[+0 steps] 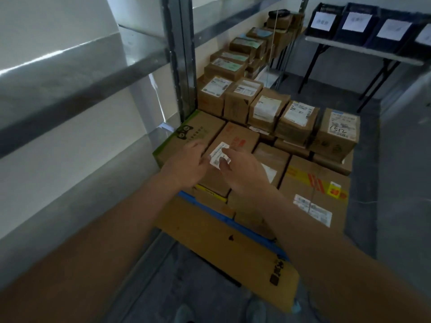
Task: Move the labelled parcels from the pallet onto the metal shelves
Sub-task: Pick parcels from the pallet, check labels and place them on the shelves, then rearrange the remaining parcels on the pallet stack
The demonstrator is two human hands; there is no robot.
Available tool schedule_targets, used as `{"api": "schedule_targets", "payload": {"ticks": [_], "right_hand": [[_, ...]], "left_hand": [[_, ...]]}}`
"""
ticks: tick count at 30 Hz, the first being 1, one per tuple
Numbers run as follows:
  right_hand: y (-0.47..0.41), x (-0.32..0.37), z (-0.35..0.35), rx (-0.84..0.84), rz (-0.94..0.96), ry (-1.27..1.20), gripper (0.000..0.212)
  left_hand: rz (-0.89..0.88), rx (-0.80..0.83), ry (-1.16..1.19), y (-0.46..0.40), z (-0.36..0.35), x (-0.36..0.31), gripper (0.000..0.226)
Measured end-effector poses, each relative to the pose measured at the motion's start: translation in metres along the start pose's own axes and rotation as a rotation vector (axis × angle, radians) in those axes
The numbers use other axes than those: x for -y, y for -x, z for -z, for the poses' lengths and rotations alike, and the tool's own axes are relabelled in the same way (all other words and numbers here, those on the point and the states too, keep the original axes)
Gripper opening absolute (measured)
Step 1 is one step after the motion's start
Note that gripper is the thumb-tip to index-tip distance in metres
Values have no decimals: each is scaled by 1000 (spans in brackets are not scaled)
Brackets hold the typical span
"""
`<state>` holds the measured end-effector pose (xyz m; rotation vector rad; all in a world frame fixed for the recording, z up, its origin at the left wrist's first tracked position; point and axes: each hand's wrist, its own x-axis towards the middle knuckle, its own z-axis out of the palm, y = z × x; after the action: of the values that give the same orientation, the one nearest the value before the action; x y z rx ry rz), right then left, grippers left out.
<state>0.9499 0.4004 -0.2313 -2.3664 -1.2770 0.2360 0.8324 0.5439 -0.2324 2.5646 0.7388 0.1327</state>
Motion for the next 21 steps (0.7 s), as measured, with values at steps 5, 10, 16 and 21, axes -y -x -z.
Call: {"api": "schedule_targets", "payload": {"ticks": [5,10,16,21], "right_hand": [[-3,35,-30,81,-61,30,39],[-13,55,-56,76,-6,61,19],[-18,47,-79,130,-76,168,57],[-20,34,-94,165,-91,208,75]], "left_hand": [[-32,19,52,3,6,50,60],[16,27,83,1,6,84,53],[119,30,90,-19,-1,119,69],[214,48,105,-27,-14,124,70]]}}
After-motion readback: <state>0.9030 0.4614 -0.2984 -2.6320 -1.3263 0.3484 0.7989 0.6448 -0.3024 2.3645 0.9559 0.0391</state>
